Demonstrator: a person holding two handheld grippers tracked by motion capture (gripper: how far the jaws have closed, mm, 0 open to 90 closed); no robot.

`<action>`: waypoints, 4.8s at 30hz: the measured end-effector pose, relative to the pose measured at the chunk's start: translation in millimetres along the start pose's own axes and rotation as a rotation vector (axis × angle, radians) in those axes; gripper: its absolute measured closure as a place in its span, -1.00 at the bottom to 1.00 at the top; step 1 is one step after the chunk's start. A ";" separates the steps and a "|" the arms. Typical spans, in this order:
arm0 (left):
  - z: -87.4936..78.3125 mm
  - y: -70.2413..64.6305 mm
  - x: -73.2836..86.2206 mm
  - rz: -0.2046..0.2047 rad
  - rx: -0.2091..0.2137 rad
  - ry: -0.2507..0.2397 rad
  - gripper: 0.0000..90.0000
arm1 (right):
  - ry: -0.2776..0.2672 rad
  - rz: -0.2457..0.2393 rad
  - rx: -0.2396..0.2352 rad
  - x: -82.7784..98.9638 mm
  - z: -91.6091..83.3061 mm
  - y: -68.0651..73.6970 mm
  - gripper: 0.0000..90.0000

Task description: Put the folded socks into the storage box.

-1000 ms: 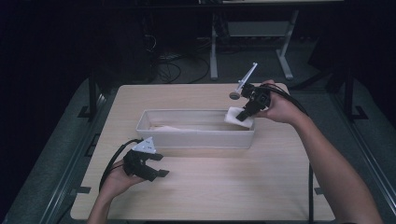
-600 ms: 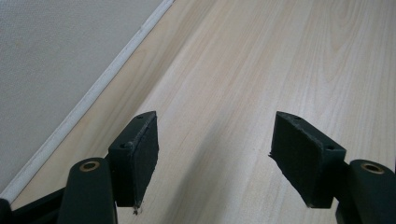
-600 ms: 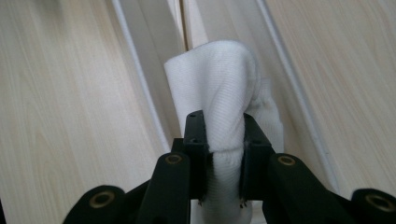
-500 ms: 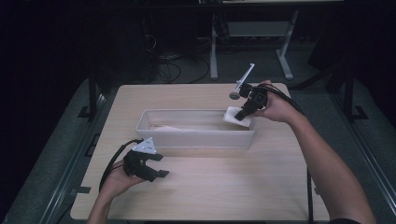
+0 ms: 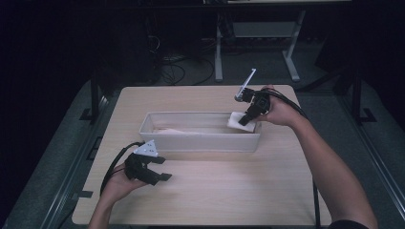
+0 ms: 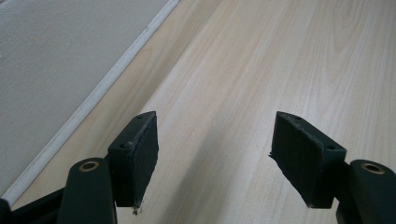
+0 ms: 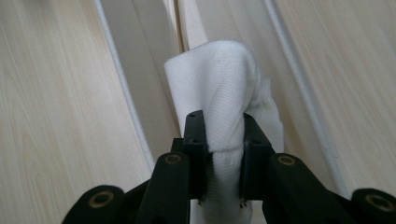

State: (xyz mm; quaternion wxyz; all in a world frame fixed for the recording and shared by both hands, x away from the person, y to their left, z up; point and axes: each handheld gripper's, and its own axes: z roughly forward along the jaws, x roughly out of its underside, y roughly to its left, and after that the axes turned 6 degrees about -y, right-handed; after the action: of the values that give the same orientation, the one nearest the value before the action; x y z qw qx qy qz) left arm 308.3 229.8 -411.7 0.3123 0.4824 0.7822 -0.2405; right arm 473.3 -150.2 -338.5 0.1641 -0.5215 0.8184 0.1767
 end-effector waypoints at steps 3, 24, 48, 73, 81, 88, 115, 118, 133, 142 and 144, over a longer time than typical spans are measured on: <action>0.0 -0.6 0.3 -0.001 0.001 0.001 -0.30 | 0.007 -0.003 -0.006 1.1 3.2 0.2 0.69; -1.3 0.2 1.9 -0.004 0.001 -0.002 -0.30 | 0.053 0.011 -0.015 12.4 28.2 -7.3 0.69; -2.9 1.0 3.8 -0.019 0.001 -0.008 -0.30 | 0.083 -0.003 -0.010 16.2 51.0 -10.6 0.60; -4.5 0.2 3.6 -0.006 0.010 -0.004 -0.28 | 0.031 -0.011 0.010 14.3 37.2 -3.9 0.18; -4.5 -0.8 2.9 -0.010 0.010 -0.009 -0.28 | 0.025 -0.002 -0.014 13.6 28.2 1.3 0.46; -4.3 -0.7 3.0 -0.009 0.010 -0.009 -0.28 | 0.048 0.006 -0.029 12.6 29.8 3.7 0.67; -6.4 -0.3 3.3 -0.011 0.008 -0.018 -0.28 | 0.098 0.025 -0.022 12.7 40.8 -1.5 0.81; -6.4 0.1 3.5 -0.011 0.007 -0.017 -0.28 | 0.097 0.036 -0.015 14.9 38.5 -3.1 0.82; -8.0 1.0 5.2 -0.017 0.003 -0.015 -0.29 | 0.140 0.044 -0.015 15.9 50.2 -4.9 0.88; -8.7 0.5 5.0 -0.011 0.001 -0.018 -0.30 | 0.077 0.047 0.008 14.8 32.3 -0.9 0.75; -8.4 0.5 5.0 -0.013 0.000 -0.015 -0.30 | 0.068 0.042 0.010 14.8 29.3 0.5 0.72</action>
State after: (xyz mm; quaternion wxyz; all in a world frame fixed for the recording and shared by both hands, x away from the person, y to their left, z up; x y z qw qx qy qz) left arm 304.9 238.7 -409.6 0.3168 0.4755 0.7829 -0.2460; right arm 469.4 -148.3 -371.1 0.1349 -0.5090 0.8352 0.1584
